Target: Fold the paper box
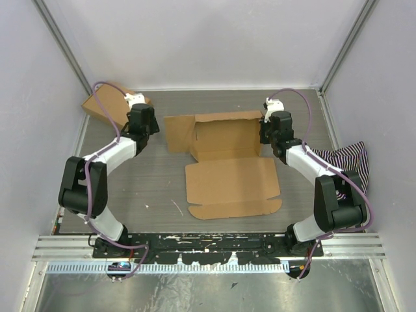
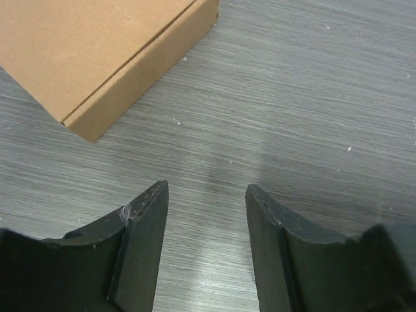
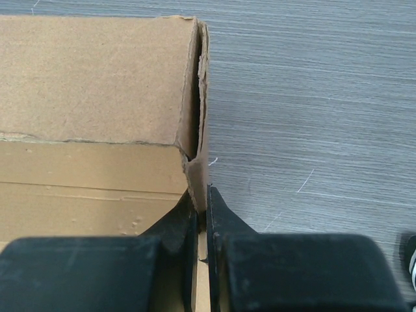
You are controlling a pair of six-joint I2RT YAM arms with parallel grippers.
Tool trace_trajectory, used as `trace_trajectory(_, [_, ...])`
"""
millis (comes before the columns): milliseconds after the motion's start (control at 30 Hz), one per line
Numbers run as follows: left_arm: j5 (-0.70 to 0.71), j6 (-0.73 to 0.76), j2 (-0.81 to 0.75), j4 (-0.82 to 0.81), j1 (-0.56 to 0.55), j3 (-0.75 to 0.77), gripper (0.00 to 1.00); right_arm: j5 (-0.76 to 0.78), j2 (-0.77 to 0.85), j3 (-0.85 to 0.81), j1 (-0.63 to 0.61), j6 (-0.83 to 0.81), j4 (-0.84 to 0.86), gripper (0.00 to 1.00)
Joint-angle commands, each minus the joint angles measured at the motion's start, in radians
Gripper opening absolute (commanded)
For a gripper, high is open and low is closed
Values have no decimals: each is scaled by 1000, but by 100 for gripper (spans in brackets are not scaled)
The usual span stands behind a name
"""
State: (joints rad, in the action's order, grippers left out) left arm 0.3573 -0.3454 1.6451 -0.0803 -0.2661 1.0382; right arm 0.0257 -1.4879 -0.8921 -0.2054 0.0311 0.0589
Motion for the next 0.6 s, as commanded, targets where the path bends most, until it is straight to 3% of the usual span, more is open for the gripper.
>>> trace_trajectory(0, [-15,-2,53,-76,5,16,57,-41,11,-14,0,-2,-55,1])
trace_trajectory(267, [-137,-18,27,-216,5,-101,51,-55,-3,-31,10,2,-61,1])
trace_trajectory(567, [-368,-93,-80,-568,4,-356,50,-99,-11,-42,13,9,-59,1])
